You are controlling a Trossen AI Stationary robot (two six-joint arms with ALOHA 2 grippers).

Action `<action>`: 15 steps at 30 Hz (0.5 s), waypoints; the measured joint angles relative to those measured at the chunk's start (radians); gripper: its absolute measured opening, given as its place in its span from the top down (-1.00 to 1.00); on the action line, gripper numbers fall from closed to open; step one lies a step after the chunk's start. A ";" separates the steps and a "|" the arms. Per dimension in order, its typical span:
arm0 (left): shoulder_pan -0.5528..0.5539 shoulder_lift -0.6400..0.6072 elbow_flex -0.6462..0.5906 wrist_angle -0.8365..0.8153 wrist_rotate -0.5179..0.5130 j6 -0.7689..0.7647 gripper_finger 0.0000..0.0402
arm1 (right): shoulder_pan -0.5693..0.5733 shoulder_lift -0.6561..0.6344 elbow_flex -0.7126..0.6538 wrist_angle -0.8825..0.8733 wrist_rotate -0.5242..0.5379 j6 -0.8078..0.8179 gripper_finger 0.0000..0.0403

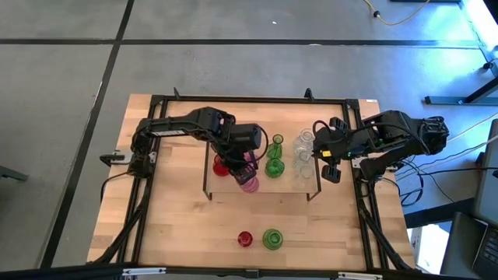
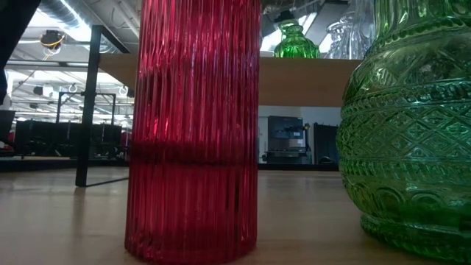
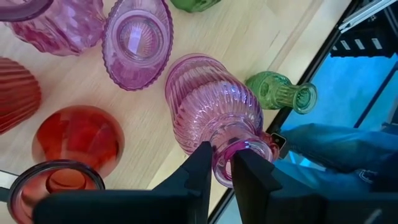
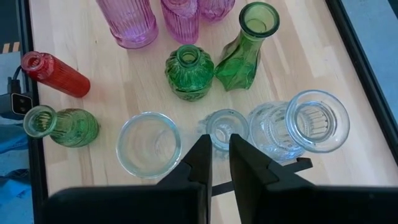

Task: Sort vases onto shelf
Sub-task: Put the violet vase on the shelf aligned with the other violet vases

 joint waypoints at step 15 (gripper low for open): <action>-0.001 0.000 0.000 0.000 -0.008 0.001 0.75 | 0.000 0.000 0.000 0.007 -0.011 0.003 0.80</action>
